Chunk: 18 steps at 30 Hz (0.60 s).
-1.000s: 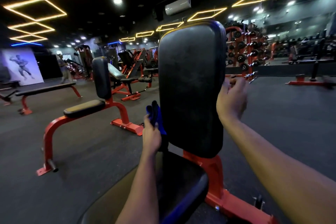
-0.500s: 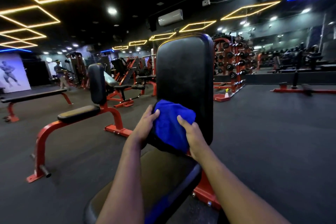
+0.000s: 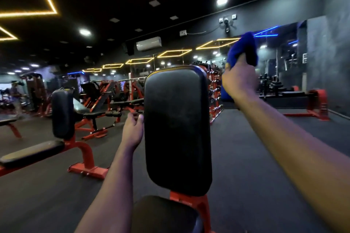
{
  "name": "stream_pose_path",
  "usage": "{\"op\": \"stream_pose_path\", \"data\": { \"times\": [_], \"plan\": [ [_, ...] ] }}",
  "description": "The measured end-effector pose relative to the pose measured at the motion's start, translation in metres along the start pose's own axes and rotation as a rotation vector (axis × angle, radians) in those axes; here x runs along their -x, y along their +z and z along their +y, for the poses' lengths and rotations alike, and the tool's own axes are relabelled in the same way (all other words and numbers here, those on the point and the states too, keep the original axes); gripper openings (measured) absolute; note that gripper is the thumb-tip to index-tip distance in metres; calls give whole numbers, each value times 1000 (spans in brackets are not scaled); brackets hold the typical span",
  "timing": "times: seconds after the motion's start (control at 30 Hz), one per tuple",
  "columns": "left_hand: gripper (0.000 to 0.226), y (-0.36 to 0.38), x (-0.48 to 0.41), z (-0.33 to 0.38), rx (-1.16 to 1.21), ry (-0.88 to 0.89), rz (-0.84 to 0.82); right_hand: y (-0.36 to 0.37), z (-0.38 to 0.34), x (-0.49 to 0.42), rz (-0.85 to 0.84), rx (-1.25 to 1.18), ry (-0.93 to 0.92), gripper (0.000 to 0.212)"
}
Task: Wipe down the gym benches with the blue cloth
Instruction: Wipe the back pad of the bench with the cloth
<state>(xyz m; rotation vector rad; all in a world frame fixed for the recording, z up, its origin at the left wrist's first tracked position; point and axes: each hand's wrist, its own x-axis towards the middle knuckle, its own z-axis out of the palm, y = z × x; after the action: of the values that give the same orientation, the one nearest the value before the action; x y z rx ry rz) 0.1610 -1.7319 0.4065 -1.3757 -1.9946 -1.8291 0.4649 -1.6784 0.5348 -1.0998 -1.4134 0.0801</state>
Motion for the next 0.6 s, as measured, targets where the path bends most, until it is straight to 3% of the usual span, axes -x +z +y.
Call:
{"op": "stream_pose_path", "data": {
  "times": [0.1, 0.2, 0.27, 0.33, 0.5, 0.6],
  "plan": [
    [42, -1, -28, -3, 34, -16, -47, 33, -19, -25, -254, 83, -180, 57],
    [50, -1, -52, 7, 71, 79, -93, 65, -34, -40, -491, 72, -322, 51],
    [48, -1, -71, 22, 114, 170, -124, 79, -37, -46, -538, 106, -389, 46],
    [45, 4, -93, 44, 151, 254, -148, 89, -31, -48, -469, 29, -413, 37],
    [41, 24, -125, 78, -16, 369, -187, 113, 17, 1, -20, -226, -299, 34],
    [36, 30, -125, 78, -16, 354, -146, 115, 37, 32, 9, -244, -277, 37]
  ]
}}
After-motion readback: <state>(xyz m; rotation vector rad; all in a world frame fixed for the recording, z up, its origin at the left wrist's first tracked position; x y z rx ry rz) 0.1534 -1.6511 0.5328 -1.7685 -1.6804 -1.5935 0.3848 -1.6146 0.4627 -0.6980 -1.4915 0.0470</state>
